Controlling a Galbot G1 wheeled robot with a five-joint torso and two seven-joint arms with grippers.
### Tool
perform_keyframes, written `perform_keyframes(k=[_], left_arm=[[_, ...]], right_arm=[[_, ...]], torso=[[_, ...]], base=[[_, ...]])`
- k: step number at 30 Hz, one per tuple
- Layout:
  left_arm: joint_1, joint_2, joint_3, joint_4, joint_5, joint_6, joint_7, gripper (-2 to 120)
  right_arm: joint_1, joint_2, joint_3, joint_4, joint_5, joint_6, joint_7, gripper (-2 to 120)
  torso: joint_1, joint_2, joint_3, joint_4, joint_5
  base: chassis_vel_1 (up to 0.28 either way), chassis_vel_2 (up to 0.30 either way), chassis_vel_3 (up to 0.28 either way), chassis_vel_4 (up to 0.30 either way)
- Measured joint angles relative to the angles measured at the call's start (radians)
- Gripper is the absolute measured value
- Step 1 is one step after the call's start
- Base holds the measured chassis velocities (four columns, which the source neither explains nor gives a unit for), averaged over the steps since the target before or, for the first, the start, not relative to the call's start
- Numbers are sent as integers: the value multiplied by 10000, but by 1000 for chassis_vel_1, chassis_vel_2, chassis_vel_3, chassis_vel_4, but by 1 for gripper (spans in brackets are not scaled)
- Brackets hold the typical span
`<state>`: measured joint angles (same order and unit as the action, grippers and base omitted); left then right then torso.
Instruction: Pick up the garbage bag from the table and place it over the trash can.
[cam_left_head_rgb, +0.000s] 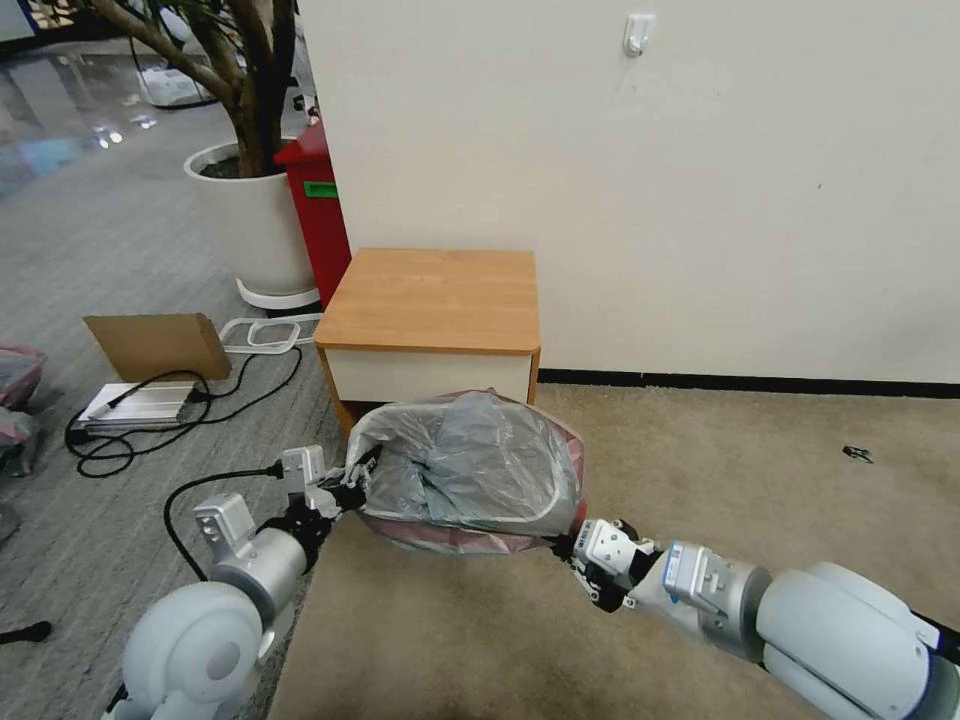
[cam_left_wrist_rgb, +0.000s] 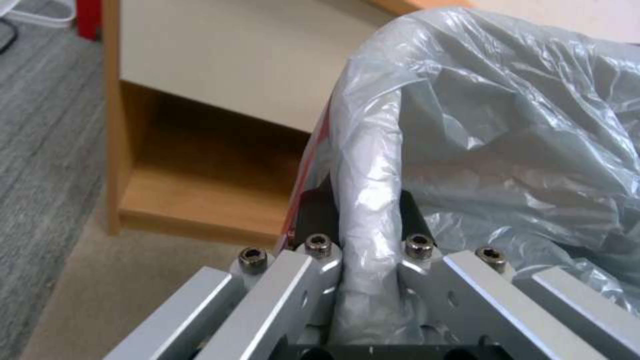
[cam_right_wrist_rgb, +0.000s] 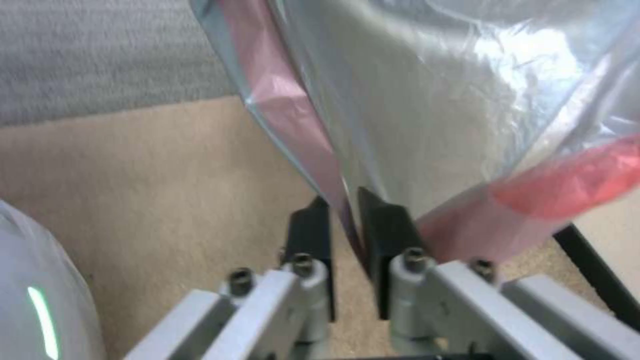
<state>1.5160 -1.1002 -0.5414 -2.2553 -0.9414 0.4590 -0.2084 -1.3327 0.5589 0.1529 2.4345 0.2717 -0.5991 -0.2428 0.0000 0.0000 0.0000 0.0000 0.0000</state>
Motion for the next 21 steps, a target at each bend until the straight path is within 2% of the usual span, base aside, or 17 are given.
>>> perform_keyframes(k=[1,2,5,6,11,12,16,17,18,20,21], left_arm=[[-69,-20,11,145,10,-10,-65,5],[-69,-20,11,145,10,-10,-65,5],[-296,-102,115,603,38,-38,-195,5],[-296,-102,115,603,38,-38,-195,5],[-627,-169,546,1400,314,-328,-371,5],[-627,-169,546,1400,314,-328,-371,5],[-703,-171,757,1553,314,-355,-504,5],[-703,-171,757,1553,314,-355,-504,5],[-668,-170,804,1492,302,-355,-546,5],[-644,-171,811,1454,295,-355,-564,5],[-578,-187,825,1371,271,-355,-593,5]], right_arm=[[-179,68,54,114,98,0,204,19],[-179,68,54,114,98,0,204,19],[-755,368,181,384,314,192,795,34],[-755,368,181,384,314,192,795,34],[-1707,1214,943,646,945,835,1298,56],[-1707,1214,943,646,945,835,1298,56],[-1526,2806,1196,647,2946,1629,2821,76],[-1526,2806,1196,647,2946,1629,2821,76],[-1271,3514,1183,443,3593,2047,3461,82],[-1196,3782,1155,285,3836,2227,3731,84],[-1007,4471,1117,-128,4299,2526,4365,90]], torso=[[0,0,0,1,-1],[0,0,0,1,-1],[0,0,0,0,-1],[0,0,0,0,-1],[1,0,0,0,-1],[1,0,0,0,-1],[0,0,0,-1,1],[0,0,0,-1,1],[0,0,-1,1,-4],[1,0,0,1,-5],[0,0,0,0,2]], base=[[0,0,0,0],[0,0,0,0],[0,0,0,0],[0,0,0,0],[0,0,0,0],[0,0,0,0],[0,0,0,0],[0,0,0,0],[0,0,0,0],[0,0,0,0],[0,0,0,0]])
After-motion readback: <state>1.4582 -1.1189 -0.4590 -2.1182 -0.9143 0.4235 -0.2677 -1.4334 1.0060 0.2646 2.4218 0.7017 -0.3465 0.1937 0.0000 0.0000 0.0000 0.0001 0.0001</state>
